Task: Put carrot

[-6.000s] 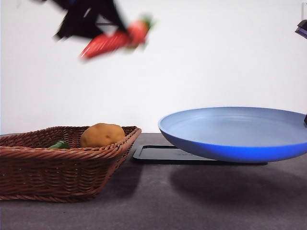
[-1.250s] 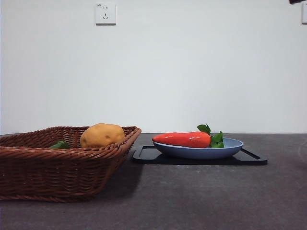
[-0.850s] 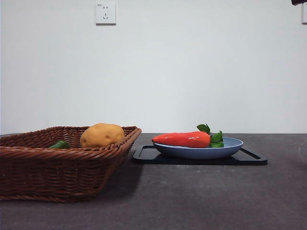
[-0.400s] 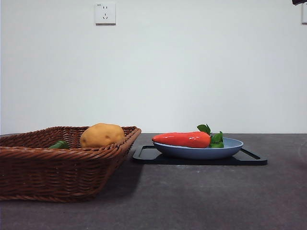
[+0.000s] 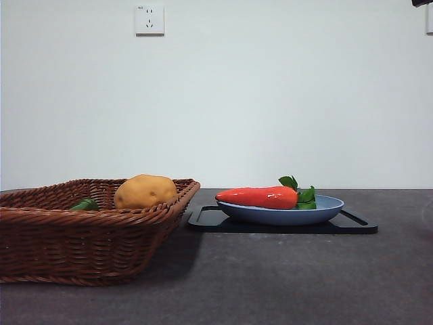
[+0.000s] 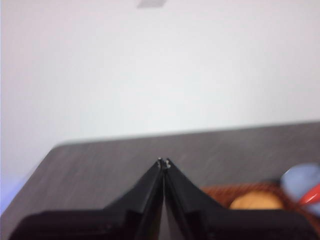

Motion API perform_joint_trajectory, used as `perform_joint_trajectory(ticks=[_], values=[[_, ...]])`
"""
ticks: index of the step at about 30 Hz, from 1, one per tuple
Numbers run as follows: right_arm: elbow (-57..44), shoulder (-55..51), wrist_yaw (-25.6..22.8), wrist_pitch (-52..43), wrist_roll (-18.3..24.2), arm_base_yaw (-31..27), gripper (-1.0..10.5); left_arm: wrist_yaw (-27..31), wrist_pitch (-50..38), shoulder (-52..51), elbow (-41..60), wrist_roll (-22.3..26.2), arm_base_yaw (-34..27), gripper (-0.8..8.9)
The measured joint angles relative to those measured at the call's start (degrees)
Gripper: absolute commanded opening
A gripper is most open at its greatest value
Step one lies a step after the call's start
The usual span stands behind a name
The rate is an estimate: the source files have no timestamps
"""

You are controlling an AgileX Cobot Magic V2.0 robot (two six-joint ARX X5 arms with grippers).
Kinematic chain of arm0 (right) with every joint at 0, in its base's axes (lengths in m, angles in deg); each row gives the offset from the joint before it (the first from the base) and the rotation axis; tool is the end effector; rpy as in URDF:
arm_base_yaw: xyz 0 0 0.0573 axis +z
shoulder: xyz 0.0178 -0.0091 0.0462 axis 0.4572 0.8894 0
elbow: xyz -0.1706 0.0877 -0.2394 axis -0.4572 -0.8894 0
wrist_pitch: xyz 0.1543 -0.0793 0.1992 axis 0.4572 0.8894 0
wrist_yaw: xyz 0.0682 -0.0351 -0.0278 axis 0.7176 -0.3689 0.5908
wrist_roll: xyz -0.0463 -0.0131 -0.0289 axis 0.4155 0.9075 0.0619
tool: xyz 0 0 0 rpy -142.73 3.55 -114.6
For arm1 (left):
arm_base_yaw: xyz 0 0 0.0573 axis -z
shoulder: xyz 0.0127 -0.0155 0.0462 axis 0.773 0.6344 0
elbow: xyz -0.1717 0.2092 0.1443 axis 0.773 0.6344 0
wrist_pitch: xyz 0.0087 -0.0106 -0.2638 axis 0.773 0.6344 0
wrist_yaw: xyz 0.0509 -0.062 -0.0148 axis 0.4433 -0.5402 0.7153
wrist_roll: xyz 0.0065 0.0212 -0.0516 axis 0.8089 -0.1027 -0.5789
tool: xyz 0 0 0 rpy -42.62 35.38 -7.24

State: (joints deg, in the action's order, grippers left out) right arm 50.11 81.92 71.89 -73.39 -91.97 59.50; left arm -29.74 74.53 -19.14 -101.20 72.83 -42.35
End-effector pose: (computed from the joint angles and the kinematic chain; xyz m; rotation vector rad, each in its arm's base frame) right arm 0.0937 0.0500 0.3165 -0.0328 0.2051 0.3179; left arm 0.0383 -0.0030 0.2988 0.0238 -0.0264 -0.0685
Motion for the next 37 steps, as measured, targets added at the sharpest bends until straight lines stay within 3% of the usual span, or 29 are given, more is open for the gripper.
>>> perform_joint_trajectory(ticks=[7,15,37], values=[[0.0,0.0,0.0,0.0,0.0,0.0,0.0,-0.1,-1.8,-2.8,12.6,0.0,-6.6,0.08],[0.0,0.0,0.0,0.0,0.0,0.0,0.0,-0.2,-4.4,-8.6,23.6,0.0,-7.5,0.08],[0.0,0.0,0.0,0.0,0.0,0.0,0.0,-1.4,-7.4,-8.6,27.7,-1.6,-7.5,0.08]])
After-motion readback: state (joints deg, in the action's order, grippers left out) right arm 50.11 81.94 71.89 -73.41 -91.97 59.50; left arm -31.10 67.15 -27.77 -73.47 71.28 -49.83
